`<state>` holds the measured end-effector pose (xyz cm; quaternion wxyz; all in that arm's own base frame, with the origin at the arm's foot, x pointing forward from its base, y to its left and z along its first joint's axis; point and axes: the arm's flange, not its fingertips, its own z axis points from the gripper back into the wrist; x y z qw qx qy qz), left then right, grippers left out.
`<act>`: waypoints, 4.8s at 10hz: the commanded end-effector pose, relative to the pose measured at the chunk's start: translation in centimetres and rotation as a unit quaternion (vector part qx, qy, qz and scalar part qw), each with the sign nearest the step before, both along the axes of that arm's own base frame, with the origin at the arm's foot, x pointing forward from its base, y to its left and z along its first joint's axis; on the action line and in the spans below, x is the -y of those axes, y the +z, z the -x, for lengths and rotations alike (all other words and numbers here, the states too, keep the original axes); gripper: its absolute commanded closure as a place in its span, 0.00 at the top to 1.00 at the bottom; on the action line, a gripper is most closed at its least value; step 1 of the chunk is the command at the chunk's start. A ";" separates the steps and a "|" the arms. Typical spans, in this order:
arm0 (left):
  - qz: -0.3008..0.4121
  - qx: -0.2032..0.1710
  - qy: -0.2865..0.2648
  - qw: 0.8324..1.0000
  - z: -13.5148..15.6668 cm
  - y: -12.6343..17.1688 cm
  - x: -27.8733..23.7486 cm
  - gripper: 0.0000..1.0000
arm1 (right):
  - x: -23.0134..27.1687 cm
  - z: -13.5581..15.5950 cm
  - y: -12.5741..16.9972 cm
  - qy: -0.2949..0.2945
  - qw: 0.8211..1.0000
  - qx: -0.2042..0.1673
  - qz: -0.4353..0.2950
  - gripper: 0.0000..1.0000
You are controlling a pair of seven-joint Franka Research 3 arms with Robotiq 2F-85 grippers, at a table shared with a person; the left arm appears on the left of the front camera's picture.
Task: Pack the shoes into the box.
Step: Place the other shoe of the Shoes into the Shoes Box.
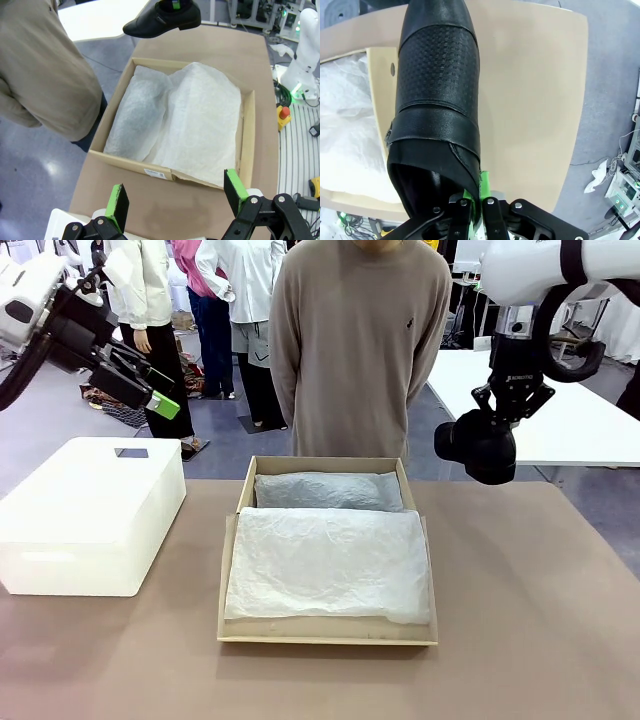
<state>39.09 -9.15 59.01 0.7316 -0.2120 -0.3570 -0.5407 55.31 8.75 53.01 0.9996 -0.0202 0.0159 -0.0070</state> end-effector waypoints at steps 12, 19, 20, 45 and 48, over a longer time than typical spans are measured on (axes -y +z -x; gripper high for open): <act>0.008 0.008 -0.010 1.000 -0.1 -0.1 0.0 1.00 | -15.1 1.9 2.8 -0.283 0.956 0.077 0.018 0.00; 0.008 0.008 -0.010 1.000 -0.1 -0.1 0.0 1.00 | -15.5 1.8 2.5 -0.286 0.955 0.079 0.024 0.00; 0.008 0.008 -0.010 1.000 -0.1 -0.1 0.0 1.00 | -16.6 2.1 3.2 -0.313 0.945 0.094 0.022 0.00; 0.008 0.008 -0.010 1.000 -0.1 -0.1 0.0 1.00 | -33.2 7.2 4.1 -0.724 0.677 0.130 -0.029 0.00; 0.008 0.008 -0.010 1.000 -0.1 -0.1 0.0 1.00 | -34.4 8.0 2.5 -0.732 0.672 0.100 -0.050 0.00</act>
